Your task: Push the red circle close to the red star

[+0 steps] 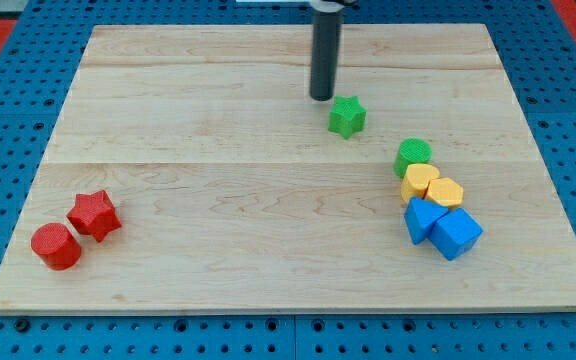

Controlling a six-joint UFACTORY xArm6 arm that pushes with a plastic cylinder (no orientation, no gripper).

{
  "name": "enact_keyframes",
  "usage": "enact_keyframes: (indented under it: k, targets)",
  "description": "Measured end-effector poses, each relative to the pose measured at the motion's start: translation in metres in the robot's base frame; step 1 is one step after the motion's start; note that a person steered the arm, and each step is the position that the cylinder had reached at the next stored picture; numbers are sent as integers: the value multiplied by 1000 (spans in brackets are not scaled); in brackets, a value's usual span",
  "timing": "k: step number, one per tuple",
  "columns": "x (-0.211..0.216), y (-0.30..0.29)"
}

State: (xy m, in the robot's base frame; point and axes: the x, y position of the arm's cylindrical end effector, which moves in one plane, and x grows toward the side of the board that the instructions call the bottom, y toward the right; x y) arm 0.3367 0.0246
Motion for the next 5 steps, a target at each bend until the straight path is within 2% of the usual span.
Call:
enact_keyframes:
  k: [2, 3, 5]
  targets:
    - [60, 66]
    - [59, 67]
    - [17, -5]
